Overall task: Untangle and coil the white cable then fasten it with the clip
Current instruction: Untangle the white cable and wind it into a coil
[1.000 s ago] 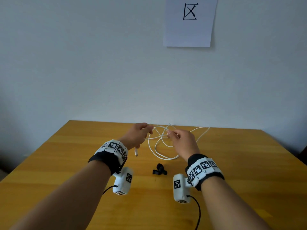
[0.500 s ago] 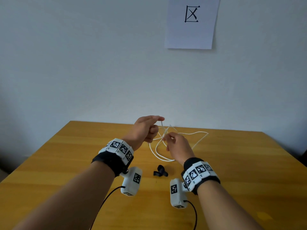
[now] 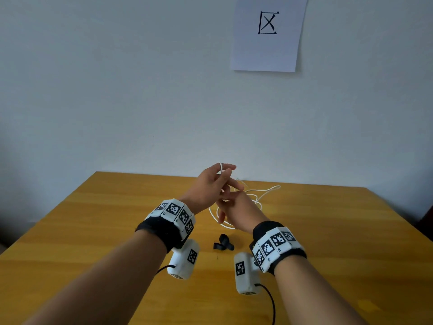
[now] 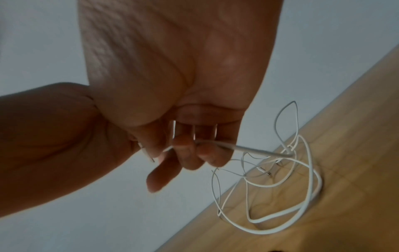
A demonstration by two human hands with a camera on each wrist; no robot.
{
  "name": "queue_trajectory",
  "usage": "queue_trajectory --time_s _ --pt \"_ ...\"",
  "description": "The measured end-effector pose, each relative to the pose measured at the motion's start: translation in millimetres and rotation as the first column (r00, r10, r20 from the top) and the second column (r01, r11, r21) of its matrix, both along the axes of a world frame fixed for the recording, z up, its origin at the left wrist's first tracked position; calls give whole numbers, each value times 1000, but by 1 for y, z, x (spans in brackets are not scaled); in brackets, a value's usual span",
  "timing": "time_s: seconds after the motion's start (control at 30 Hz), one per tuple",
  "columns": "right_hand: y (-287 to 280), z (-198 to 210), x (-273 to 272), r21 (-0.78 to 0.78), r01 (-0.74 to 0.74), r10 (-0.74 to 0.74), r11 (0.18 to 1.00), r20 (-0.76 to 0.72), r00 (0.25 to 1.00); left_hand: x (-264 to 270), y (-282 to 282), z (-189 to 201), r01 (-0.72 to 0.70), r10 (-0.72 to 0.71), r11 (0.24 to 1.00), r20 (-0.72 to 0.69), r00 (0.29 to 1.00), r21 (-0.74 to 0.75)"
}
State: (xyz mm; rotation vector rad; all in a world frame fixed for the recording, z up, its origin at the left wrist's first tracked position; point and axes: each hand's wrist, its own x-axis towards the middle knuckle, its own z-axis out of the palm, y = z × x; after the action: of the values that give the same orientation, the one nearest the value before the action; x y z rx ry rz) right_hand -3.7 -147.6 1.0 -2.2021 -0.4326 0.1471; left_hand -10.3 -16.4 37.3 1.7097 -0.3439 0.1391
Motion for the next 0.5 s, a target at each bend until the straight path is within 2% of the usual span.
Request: queue_trajectory --time_s 0.2,0.33,0.43,0.5 --pt "-4 3 -5 -10 -40 39 999 -96 995 10 6 -12 -104 103 993 21 994 50" --pt "-4 1 -3 -39 -82 77 996 -118 990 12 9 -14 -143 129 953 68 989 266" --pt "-4 3 -3 -65 -87 82 994 -77 994 15 12 -17 -162 120 876 120 986 454" --pt "-6 6 -4 -68 -63 60 996 -50 997 16 15 -19 -153 114 828 104 988 539"
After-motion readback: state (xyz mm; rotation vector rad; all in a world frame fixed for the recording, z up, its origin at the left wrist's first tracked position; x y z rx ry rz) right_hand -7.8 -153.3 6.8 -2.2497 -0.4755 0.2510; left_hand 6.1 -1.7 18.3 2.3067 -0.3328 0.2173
